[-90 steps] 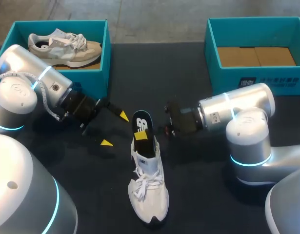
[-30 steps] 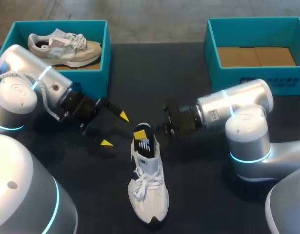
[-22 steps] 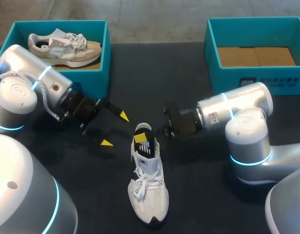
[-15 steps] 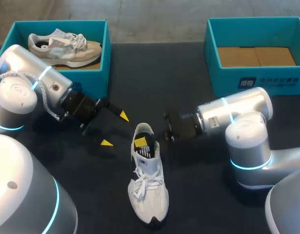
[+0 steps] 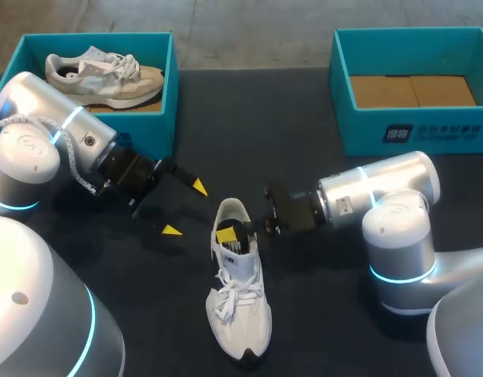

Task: Take the shoe out of the shoebox, open the shoe tongue, remove and reinsert the insole, then place the shoe into the shoebox

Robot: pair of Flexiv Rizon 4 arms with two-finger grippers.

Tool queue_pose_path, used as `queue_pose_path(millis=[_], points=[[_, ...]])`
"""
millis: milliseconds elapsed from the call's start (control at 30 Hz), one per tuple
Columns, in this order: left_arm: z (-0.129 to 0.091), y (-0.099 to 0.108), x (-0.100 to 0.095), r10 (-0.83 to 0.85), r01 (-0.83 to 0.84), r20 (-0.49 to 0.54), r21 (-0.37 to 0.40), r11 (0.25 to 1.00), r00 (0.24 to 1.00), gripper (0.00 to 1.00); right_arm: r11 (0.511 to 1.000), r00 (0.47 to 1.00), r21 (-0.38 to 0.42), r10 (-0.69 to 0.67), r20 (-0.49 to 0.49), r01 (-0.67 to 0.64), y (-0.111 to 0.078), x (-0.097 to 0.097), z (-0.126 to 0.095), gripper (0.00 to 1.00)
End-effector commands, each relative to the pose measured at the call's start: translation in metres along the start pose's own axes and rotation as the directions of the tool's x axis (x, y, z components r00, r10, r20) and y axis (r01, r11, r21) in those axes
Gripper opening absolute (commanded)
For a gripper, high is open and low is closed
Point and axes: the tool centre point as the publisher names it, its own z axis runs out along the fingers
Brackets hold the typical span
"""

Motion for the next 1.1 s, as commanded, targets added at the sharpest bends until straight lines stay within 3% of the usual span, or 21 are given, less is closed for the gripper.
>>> queue_pose_path(millis=[33,300,367,400,433,900,1100], points=[[0.000,0.000,0.000,0.001,-0.001,-0.002,-0.001,1.000,1.000,1.00,1.000,1.000,0.012,-0.012,0.012,0.012,0.010,0.003,-0.004,0.46],[0.000,0.000,0.000,0.001,-0.001,-0.002,-0.001,1.000,1.000,1.00,0.999,0.999,0.020,-0.034,0.017,0.033,0.021,0.001,-0.006,0.37],[0.000,0.000,0.000,0.001,-0.001,-0.002,-0.001,1.000,1.000,1.00,0.999,0.999,0.021,-0.036,0.018,0.035,0.022,0.000,-0.006,0.22],[0.000,0.000,0.000,0.001,-0.001,-0.002,-0.001,1.000,1.000,1.00,0.999,0.999,0.024,-0.035,0.018,0.034,0.022,-0.001,-0.006,0.03],[0.000,0.000,0.000,0.001,-0.001,-0.002,-0.001,1.000,1.000,1.00,0.999,0.999,0.025,-0.031,0.019,0.030,0.021,-0.002,-0.006,0.00],[0.000,0.000,0.000,0.001,-0.001,-0.002,-0.001,1.000,1.000,1.00,0.999,0.999,0.017,0.031,0.009,-0.031,-0.008,-0.002,0.000,0.00],[0.000,0.000,0.000,0.001,-0.001,-0.002,-0.001,1.000,1.000,1.00,1.000,1.000,0.012,0.019,0.020,-0.019,0.000,0.000,-0.003,0.00]])
